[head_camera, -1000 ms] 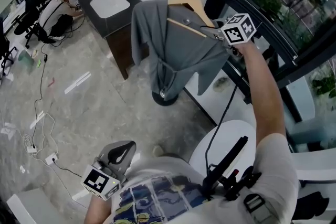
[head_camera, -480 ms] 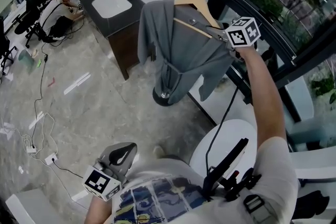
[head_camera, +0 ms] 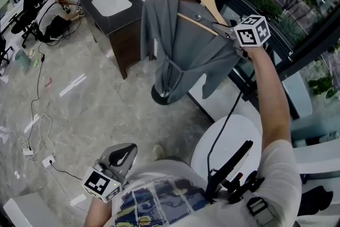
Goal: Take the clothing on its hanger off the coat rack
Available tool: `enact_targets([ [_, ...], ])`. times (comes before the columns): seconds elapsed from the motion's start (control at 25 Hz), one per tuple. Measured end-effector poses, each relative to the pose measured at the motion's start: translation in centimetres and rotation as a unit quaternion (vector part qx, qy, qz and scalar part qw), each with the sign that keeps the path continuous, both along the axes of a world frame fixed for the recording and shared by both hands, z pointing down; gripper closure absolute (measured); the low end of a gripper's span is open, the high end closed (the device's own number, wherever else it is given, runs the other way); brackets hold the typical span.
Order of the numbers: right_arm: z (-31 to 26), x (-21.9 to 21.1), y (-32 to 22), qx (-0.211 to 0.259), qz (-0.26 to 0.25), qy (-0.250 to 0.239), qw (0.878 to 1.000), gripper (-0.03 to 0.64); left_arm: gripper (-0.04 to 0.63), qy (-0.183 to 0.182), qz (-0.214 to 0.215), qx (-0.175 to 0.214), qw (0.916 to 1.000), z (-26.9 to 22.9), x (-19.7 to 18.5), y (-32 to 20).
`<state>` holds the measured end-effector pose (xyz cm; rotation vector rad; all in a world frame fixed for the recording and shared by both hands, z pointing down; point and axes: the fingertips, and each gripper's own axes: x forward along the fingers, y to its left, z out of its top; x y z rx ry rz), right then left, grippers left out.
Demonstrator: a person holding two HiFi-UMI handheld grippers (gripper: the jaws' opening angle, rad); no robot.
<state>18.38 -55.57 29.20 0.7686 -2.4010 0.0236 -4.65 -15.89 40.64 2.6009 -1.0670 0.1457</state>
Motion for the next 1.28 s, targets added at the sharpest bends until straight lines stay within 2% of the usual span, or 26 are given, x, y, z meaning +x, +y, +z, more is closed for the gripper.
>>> enact_targets([
  [0.52, -1.6, -3.7, 13.8, 0.018, 0.000, -0.011, 1.000, 0.612, 0.592, 0.002, 0.031, 0.014, 0.9994, -0.1, -4.3, 7.0],
  [0.76, -1.5, -7.1, 21.8, 0.015, -0.024, -0.014, 1.000, 0.611, 0.592, 0.003, 0.019, 0.021, 0.9996, 0.1, -7.6, 9.7],
  [1.16, -0.5, -10.4, 34.0, 0.017, -0.053, -0.037, 0.998, 0.611, 0.592, -0.012, 0.044, 0.020, 0.9988, 1.4, -8.9, 15.4],
  [1.28, -0.7, -10.9, 35.8, 0.015, -0.061, -0.041, 0.997, 0.611, 0.593, -0.011, 0.053, 0.020, 0.9984, 1.1, -8.2, 15.7],
])
